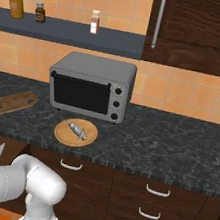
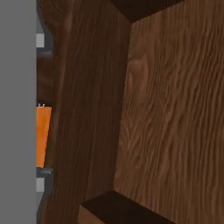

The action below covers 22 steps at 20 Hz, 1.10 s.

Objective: Pick up the knife from the drawer and place it on the cutting board. Then place the meat from the plate to the cutting board.

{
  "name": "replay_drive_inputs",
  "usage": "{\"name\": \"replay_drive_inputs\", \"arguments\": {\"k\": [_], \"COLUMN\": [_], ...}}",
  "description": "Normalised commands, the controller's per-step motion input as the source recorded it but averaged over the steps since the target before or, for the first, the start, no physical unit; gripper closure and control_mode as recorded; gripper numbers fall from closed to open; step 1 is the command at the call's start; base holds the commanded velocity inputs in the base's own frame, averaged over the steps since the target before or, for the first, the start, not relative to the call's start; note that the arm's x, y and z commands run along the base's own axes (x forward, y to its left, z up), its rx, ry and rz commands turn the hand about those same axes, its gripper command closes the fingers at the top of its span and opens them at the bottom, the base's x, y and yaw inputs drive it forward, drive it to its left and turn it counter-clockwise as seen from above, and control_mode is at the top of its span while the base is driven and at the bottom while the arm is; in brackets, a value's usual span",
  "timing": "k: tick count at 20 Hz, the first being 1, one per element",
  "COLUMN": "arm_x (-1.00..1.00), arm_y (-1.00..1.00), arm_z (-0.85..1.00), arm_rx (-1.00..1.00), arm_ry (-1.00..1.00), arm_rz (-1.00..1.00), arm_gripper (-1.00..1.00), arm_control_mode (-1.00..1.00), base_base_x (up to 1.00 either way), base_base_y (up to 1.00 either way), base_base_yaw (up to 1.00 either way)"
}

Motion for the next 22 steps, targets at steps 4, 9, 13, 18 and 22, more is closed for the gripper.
{"name": "replay_drive_inputs", "arguments": {"k": [4, 9, 13, 18, 22], "arm_x": [0.37, 0.4, 0.36, 0.35, 0.23], "arm_y": [0.0, 0.0, 0.0, 0.0, 0.0], "arm_z": [0.38, 0.05, -0.23, -0.27, -0.23], "arm_rx": [-0.06, 0.0, 0.0, 0.0, 0.0], "arm_ry": [-0.43, -0.4, -0.13, -0.11, -0.08], "arm_rz": [0.0, 0.01, 0.0, 0.0, 0.0], "arm_gripper": [-1.0, -1.0, -1.0, -1.0, -1.0], "arm_control_mode": [-1.0, -1.0, -1.0, -1.0, -1.0], "base_base_x": [0.0, 0.0, 0.0, 0.0, 0.0], "base_base_y": [0.0, 0.0, 0.0, 0.0, 0.0], "base_base_yaw": [0.0, 0.0, 0.0, 0.0, 0.0]}}
